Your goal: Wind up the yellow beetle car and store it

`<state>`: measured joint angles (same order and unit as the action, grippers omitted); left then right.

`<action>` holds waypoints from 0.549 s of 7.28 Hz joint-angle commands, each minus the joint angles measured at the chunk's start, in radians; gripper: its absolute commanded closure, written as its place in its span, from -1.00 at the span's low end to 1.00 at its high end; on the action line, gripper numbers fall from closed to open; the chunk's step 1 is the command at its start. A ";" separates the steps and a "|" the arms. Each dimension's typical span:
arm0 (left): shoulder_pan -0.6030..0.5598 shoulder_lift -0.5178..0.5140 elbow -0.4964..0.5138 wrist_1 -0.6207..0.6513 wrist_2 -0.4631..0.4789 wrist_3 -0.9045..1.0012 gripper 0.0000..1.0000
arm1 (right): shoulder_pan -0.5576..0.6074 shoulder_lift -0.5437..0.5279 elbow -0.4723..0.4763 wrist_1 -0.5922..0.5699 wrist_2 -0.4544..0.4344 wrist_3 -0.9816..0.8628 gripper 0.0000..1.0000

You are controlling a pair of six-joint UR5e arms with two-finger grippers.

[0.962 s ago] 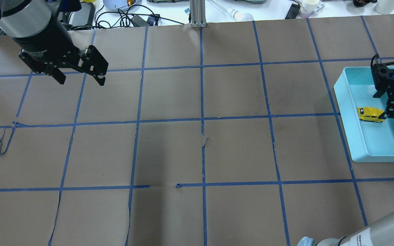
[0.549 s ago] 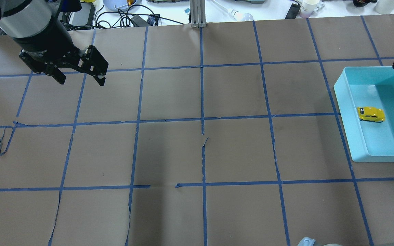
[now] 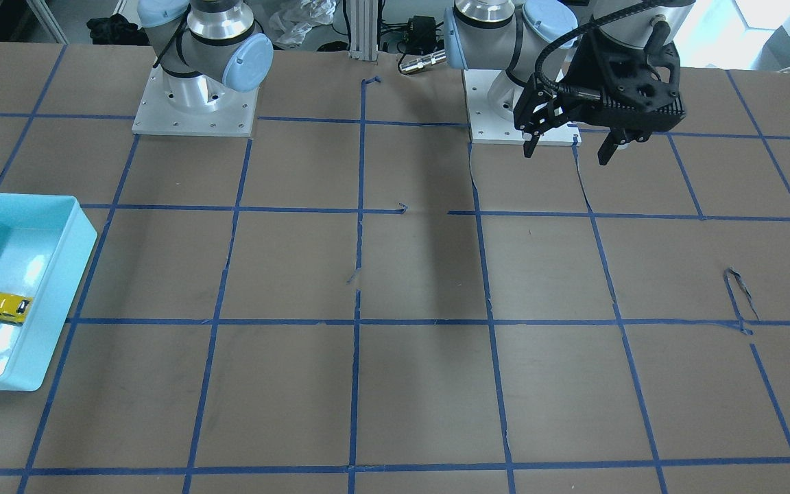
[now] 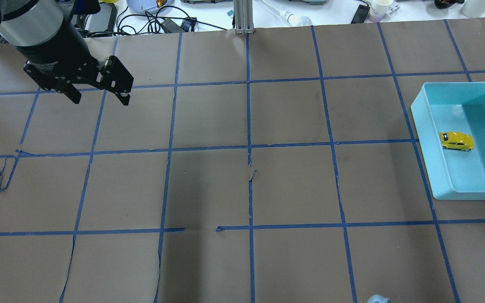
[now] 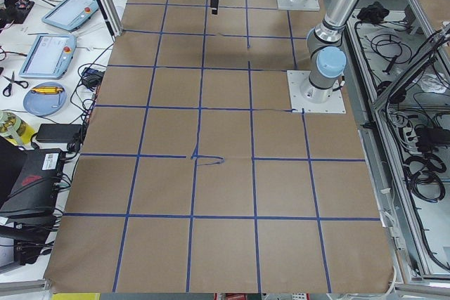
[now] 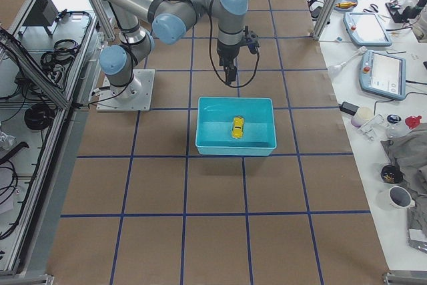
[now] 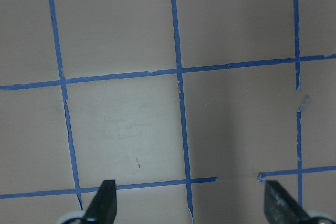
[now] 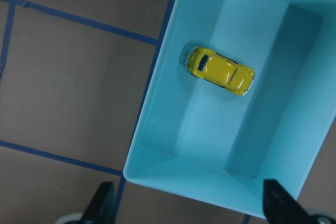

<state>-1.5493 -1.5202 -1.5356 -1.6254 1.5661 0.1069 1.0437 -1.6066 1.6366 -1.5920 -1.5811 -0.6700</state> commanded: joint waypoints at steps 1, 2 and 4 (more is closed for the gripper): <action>0.000 0.000 0.000 -0.001 0.003 0.001 -1.00 | 0.172 -0.009 -0.037 0.044 0.010 0.267 -1.00; -0.002 0.000 0.000 0.001 -0.003 -0.001 -1.00 | 0.227 -0.015 -0.041 0.078 0.016 0.396 -1.00; 0.000 0.002 0.000 -0.001 -0.001 0.001 -1.00 | 0.356 -0.019 -0.035 0.076 0.013 0.655 -1.00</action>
<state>-1.5498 -1.5198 -1.5355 -1.6256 1.5654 0.1070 1.3104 -1.6264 1.5993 -1.5190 -1.5656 -0.1801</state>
